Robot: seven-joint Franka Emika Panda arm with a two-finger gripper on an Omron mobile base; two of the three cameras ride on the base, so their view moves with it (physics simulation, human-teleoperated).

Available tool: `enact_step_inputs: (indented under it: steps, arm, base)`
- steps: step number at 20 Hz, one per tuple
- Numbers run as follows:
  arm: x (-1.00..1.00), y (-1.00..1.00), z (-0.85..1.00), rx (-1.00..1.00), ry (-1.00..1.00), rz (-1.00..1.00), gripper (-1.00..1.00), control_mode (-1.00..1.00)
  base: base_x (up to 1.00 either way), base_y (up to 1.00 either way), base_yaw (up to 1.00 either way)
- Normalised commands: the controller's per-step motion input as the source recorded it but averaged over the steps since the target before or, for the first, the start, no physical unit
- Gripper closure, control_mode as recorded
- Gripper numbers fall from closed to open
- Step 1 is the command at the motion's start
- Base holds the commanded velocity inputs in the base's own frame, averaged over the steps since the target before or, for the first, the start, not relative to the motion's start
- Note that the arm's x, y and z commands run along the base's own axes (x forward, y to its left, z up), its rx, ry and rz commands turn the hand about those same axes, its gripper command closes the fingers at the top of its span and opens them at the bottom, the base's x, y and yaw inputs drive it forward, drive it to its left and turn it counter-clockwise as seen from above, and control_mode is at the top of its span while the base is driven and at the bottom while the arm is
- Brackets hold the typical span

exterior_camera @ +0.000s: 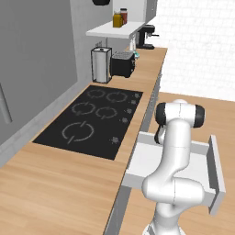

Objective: Take a straw from the drawer in front and place it inside the glass cup on the dining counter.

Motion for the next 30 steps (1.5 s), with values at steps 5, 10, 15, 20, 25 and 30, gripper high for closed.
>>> enact_step_inputs:
  steps: [5, 10, 15, 20, 25, 30]
  arm:
    - [0.30, 0.00, 0.00, 0.00, 0.00, 0.13, 1.00, -1.00]
    - [0.13, 0.00, 0.00, 0.00, 0.00, 0.12, 1.00, -1.00]
    - [0.01, 0.00, 0.22, 0.00, 0.00, 0.09, 1.00, -1.00]
    - [0.00, 0.00, 0.27, 0.00, 0.00, 0.07, 1.00, -1.00]
    - [-0.03, 0.00, 0.45, 0.00, 0.00, 0.03, 1.00, -1.00]
    - [-0.36, 0.00, 0.71, 0.00, -0.05, 0.00, 1.00, -1.00]
  base:
    - [0.00, 0.00, 0.00]
    - [0.00, 0.00, 0.00]
    - [0.00, 0.00, 0.00]
    - [0.00, 0.00, 0.00]
    - [0.00, 0.00, 0.00]
    - [0.00, 0.00, 0.00]
